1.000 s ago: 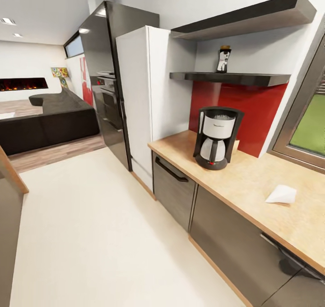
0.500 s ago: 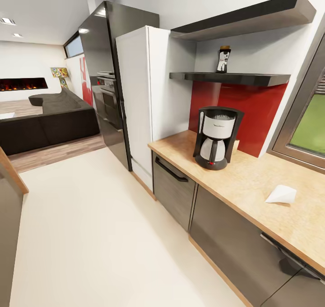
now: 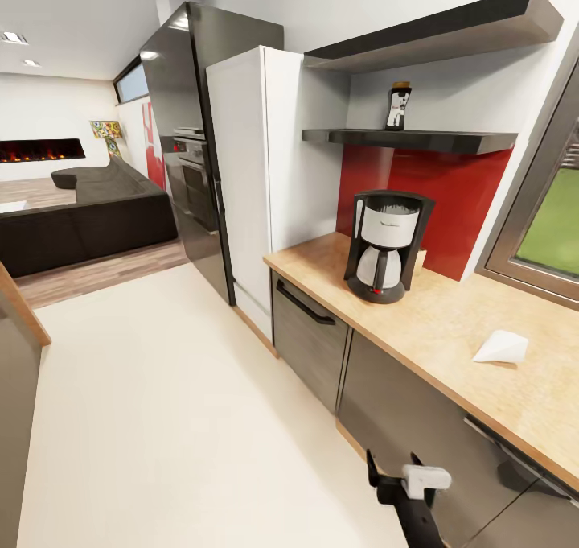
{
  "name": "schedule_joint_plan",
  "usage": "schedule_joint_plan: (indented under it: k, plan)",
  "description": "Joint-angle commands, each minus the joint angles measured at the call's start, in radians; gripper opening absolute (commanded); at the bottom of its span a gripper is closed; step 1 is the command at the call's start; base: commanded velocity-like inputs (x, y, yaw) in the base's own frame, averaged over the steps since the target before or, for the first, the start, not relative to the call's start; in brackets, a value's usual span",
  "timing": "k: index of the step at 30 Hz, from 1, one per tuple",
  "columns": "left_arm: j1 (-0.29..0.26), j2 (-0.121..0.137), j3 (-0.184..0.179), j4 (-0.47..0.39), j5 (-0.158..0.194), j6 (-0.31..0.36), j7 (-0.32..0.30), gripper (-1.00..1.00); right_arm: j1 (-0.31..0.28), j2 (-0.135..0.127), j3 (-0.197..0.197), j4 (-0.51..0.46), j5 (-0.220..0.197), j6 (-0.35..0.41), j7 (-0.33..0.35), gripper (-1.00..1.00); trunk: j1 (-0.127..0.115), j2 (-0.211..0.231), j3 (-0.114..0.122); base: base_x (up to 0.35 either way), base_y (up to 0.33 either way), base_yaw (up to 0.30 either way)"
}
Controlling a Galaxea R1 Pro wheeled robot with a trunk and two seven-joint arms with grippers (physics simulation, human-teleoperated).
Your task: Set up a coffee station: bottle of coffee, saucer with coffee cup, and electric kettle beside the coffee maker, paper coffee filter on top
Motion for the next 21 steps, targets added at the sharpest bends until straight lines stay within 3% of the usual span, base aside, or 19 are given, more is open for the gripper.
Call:
schedule_joint_plan:
  k: [1,6,12,13,14,17,21]
  plan:
    - [-0.001,0.003,0.0,0.004,-0.006,-0.004,0.005,1.0,-0.001,0.005,0.012,-0.024,0.0,0.01,0.0,1.0,0.001,-0.002,-0.002,0.0,0.0,0.0]
    - [0.0,0.022,0.0,0.019,-0.006,-0.004,0.011,1.0,-0.001,0.018,0.098,-0.193,-0.002,0.139,0.0,1.0,0.001,-0.002,-0.002,0.0,0.0,0.0]
    - [0.001,0.028,0.001,0.048,-0.006,-0.005,0.012,1.0,-0.005,0.021,0.129,-0.366,-0.004,0.269,0.0,1.0,0.001,-0.002,-0.002,0.0,0.0,0.0]
    - [0.001,0.03,0.001,0.05,-0.006,-0.005,0.012,1.0,-0.015,0.021,0.131,-0.389,-0.004,0.294,-0.001,1.0,0.001,-0.002,-0.002,0.0,0.0,0.0]
    - [0.001,0.044,0.001,0.054,-0.005,-0.004,0.009,1.0,-0.096,0.02,0.131,-0.419,-0.004,0.378,-0.002,1.0,0.001,-0.002,-0.002,0.006,0.0,0.0]
    - [0.001,0.047,0.0,0.056,-0.005,0.002,0.011,1.0,-0.193,0.017,0.104,-0.425,-0.005,0.488,-0.003,1.0,0.001,-0.002,-0.002,0.123,0.0,0.0]
    - [0.001,0.043,-0.002,0.056,-0.006,0.127,0.013,1.0,-0.307,0.01,-0.025,-0.427,-0.005,0.579,-0.001,1.0,0.001,-0.002,-0.002,0.283,0.0,0.0]
